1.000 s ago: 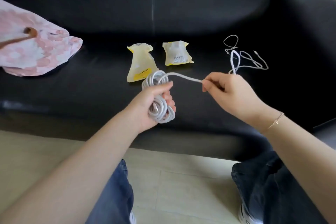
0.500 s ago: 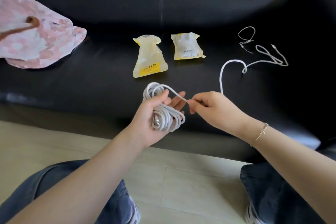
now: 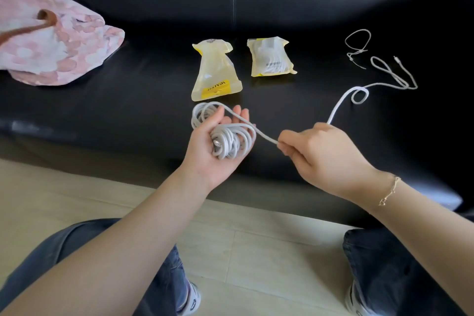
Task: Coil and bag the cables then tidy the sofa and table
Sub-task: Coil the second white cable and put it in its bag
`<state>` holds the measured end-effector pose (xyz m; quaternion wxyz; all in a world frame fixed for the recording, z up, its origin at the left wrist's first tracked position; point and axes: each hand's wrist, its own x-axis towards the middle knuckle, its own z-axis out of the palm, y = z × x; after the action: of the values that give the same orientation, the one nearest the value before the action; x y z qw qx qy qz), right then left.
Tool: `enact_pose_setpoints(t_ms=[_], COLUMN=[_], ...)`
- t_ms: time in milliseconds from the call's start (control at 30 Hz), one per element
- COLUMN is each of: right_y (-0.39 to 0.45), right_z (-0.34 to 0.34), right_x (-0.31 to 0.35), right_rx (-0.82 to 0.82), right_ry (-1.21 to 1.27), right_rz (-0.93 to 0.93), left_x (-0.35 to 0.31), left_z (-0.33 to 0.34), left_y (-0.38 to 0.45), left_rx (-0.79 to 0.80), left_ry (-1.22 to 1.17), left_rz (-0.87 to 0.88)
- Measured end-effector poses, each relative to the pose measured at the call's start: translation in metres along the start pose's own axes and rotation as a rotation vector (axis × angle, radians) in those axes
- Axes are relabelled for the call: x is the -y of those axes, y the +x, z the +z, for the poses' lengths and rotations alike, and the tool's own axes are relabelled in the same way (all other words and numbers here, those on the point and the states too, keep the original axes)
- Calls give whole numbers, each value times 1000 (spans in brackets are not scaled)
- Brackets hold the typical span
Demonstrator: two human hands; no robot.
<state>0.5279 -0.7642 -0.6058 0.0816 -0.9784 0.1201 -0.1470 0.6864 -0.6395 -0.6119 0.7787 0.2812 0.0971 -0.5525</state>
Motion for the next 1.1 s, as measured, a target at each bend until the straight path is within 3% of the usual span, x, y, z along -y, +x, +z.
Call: enact_pose_setpoints(t_ms=[300,633,767,900,1033,1100], right_y=[-4,-7,-8,-6,-5,-4], right_z=[12,3,-5,-16,-14,-15], right_x=[-2,-3,-11,-21,-18,-16], right_rx=[136,360,425,415,205,156], right_ry=[-64,-78,-82,87,486,664], right_rz=[-54,121,220,305,347,364], left_x=[10,5,0,3,6,8], left_z=[9,9,10,8,2,2], left_y=[-1,-4,0,4,8,7], left_rx=[-55,-117,-270,-333,-300,-198], left_ry=[300,390,700,1175,1212,1207], left_rz=[-11,-5,108,297,113,9])
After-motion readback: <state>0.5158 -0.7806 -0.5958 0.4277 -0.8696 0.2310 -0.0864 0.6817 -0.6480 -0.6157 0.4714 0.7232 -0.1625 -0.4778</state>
